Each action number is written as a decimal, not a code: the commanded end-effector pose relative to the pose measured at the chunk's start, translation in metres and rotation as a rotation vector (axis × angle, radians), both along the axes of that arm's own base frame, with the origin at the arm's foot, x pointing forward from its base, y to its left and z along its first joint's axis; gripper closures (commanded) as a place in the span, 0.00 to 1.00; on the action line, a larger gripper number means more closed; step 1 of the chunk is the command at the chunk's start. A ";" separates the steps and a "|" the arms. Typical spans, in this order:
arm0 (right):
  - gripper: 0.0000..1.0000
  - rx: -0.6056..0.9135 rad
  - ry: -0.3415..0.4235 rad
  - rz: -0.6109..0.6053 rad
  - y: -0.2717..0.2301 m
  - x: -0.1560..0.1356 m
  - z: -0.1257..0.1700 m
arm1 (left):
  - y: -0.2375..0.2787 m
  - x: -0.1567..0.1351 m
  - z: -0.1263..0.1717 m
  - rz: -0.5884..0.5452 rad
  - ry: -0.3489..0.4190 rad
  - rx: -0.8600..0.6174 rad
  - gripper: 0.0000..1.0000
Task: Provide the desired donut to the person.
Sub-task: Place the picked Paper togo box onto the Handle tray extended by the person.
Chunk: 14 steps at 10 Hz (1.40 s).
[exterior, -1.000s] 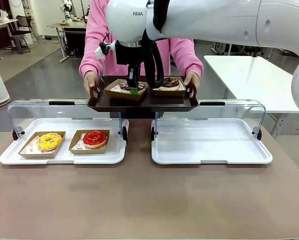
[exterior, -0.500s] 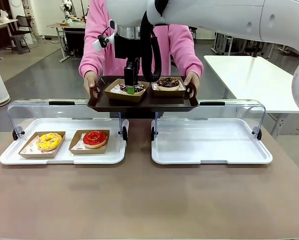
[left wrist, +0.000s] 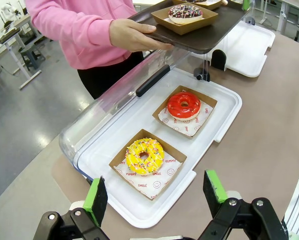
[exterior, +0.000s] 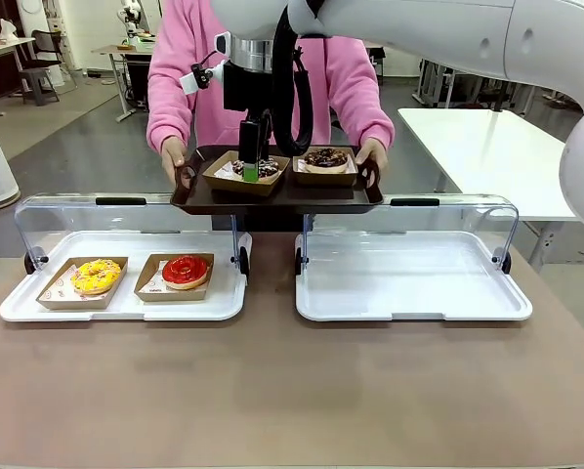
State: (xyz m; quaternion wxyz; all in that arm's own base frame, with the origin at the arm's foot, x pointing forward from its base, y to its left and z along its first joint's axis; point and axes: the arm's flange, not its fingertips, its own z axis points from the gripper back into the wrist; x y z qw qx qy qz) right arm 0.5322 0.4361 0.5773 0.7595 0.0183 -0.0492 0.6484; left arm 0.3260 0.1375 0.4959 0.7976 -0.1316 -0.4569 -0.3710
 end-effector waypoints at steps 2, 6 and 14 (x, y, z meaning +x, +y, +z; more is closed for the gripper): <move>0.00 0.000 0.000 0.000 0.000 0.000 0.000 | 0.003 0.000 -0.001 -0.009 -0.013 -0.008 0.00; 0.00 0.000 0.000 0.000 0.000 0.000 0.000 | 0.003 0.000 -0.001 -0.009 -0.013 -0.008 0.00; 0.00 -0.007 0.008 -0.016 -0.001 -0.001 0.001 | 0.003 0.000 -0.001 -0.009 -0.013 -0.008 0.00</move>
